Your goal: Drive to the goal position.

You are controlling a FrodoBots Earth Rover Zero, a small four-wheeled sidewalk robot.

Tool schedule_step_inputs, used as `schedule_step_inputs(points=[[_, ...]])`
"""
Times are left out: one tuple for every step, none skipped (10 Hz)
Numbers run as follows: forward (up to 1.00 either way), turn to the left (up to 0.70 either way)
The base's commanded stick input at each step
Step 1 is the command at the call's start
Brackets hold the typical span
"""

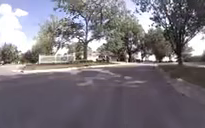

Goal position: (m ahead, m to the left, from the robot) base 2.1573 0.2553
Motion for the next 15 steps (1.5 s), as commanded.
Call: schedule_step_inputs(points=[[1.0, 0.0], [1.0, 0.0], [1.0, 0.0], [1.0, 0.0], [1.0, 0.0], [1.0, 0.0], [1.0, 0.0], [1.0, 0.0], [1.0, 0.0], [1.0, 0.0], [1.0, 0.0], [1.0, -0.01], [1.0, -0.07], [1.0, -0.21], [1.0, -0.35]])
